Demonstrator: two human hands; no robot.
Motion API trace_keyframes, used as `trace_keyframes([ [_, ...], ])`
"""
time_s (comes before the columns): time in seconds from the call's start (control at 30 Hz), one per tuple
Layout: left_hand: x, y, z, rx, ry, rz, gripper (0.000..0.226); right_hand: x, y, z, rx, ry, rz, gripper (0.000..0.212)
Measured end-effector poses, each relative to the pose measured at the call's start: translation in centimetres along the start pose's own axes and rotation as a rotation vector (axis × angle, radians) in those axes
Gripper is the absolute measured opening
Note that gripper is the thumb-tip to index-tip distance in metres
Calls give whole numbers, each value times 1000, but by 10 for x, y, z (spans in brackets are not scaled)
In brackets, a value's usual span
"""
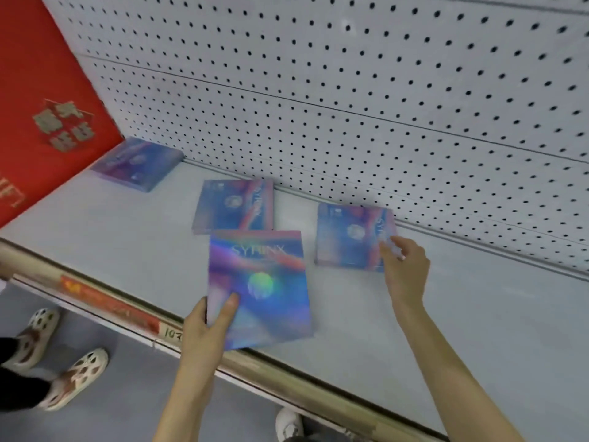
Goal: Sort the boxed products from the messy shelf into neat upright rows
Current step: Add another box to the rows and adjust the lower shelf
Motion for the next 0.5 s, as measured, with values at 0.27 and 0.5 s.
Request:
trace_keyframes([
  [0.27, 49, -2, 20, -27, 143, 14, 7, -30, 16, 13, -99, 25, -424, 92],
  [0.5, 42, -1, 28, -55, 148, 92, 15, -34, 4, 3, 49, -19, -348, 70],
])
Point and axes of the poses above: each hand's wrist, its own z-axis towards the middle knuckle, its own x-axis out of the back of the hand, y = z × x, the point moved 6 cm from there along z, towards the middle knuckle, and after that the axes turned 5 degrees about -z, right-handed, at the moved point
